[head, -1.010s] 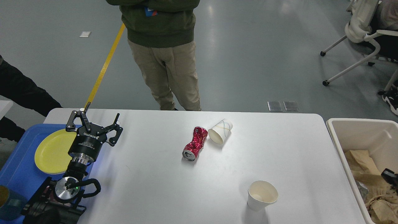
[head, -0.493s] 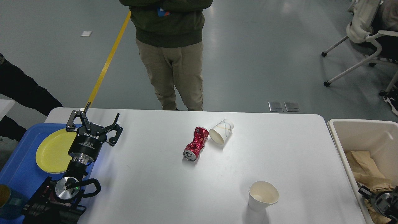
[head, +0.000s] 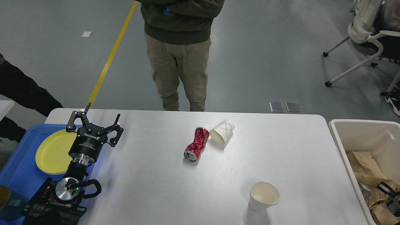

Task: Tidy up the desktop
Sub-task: 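Lower the right gripper into the bin and release the paper, then raise the right gripper and move it toward the white paper cup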

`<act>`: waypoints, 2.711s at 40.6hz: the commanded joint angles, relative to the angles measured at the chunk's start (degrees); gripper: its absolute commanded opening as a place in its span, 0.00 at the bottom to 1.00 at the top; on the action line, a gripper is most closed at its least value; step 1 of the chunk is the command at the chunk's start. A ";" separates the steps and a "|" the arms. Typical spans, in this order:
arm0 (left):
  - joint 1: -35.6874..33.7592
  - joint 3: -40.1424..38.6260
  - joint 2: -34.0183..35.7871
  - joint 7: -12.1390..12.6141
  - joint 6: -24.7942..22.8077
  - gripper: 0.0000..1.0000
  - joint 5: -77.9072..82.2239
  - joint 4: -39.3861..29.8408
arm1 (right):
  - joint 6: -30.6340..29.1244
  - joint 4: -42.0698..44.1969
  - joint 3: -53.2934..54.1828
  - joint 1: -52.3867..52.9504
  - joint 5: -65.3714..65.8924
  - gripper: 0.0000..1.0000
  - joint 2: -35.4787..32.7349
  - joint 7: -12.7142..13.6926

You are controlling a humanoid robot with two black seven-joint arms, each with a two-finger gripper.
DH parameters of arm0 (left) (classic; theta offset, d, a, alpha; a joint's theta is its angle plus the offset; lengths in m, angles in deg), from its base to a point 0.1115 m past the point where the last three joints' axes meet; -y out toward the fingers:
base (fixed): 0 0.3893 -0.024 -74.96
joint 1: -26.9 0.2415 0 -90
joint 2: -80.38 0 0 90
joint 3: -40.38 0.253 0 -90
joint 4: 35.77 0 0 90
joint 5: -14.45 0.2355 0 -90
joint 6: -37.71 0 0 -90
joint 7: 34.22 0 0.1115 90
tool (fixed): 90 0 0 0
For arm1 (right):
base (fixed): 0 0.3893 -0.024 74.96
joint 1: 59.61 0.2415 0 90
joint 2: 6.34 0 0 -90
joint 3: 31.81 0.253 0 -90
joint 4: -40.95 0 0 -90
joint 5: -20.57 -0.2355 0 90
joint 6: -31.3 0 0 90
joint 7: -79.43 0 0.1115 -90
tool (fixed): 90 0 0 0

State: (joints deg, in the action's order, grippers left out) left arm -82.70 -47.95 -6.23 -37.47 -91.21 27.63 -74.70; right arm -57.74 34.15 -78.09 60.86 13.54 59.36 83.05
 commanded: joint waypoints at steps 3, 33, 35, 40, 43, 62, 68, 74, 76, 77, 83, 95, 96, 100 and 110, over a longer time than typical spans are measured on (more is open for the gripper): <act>0.01 0.00 -0.05 0.00 -0.01 0.96 0.00 0.00 | 0.27 -0.23 0.05 -0.05 0.01 1.00 -0.04 -0.02; 0.01 0.00 0.04 0.00 -0.01 0.96 0.00 0.00 | -12.11 -20.16 -12.51 27.79 7.65 1.00 -8.13 1.65; 0.01 0.00 -0.05 0.00 -0.01 0.96 0.00 0.00 | -14.04 -23.94 -15.84 31.92 8.44 1.00 -8.04 1.65; 0.01 0.00 -0.05 0.00 -0.01 0.96 0.00 0.00 | -17.48 -38.08 -24.64 48.70 9.68 1.00 -7.16 1.65; 0.01 0.00 -0.05 0.00 0.07 0.96 0.00 0.00 | -18.09 -45.73 -27.54 56.17 9.68 1.00 -5.41 1.74; 0.09 0.00 0.04 0.00 0.07 0.96 0.00 0.00 | -42.00 -69.91 -29.31 98.37 8.71 1.00 7.35 2.09; 0.01 -0.09 0.04 -0.09 0.07 0.96 0.00 0.00 | -41.83 -78.17 -29.04 105.84 8.71 1.00 7.60 2.09; 0.01 -0.09 0.04 -0.09 0.07 0.96 0.00 0.00 | -41.39 -85.12 -28.96 113.58 8.10 1.00 9.19 2.09; 0.01 -0.09 0.04 -0.09 0.07 0.96 0.00 0.00 | -41.30 -86.09 -29.04 114.46 7.13 1.00 9.45 2.09; 0.01 -0.09 0.04 -0.09 0.07 0.96 0.00 0.00 | -41.30 -86.19 -29.13 114.55 6.52 1.00 9.54 2.09; 0.01 -0.09 0.04 -0.09 0.07 0.96 0.00 0.00 | -41.47 -88.29 -29.22 115.43 4.76 1.00 10.42 2.00; 0.01 -0.09 -0.05 -0.09 0.07 0.96 0.00 0.00 | -41.39 -88.47 -29.13 116.05 4.75 1.00 10.42 2.09; 0.01 -0.09 -0.05 0.00 -0.01 0.96 0.00 0.00 | -41.39 -88.47 -29.13 116.05 4.75 1.00 10.33 2.09; 0.01 -0.09 -0.05 0.00 -0.01 0.96 0.00 0.00 | -41.30 -88.30 -29.04 115.96 4.75 1.00 10.33 2.09; 0.01 -0.09 -0.05 0.00 -0.01 0.96 0.00 0.00 | -39.10 -87.86 -27.73 115.08 4.67 1.00 10.86 2.09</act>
State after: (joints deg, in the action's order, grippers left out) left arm -82.69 -47.97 -6.27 -37.47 -91.18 27.63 -74.70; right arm -98.05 -53.91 -106.55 176.40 18.20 69.72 85.13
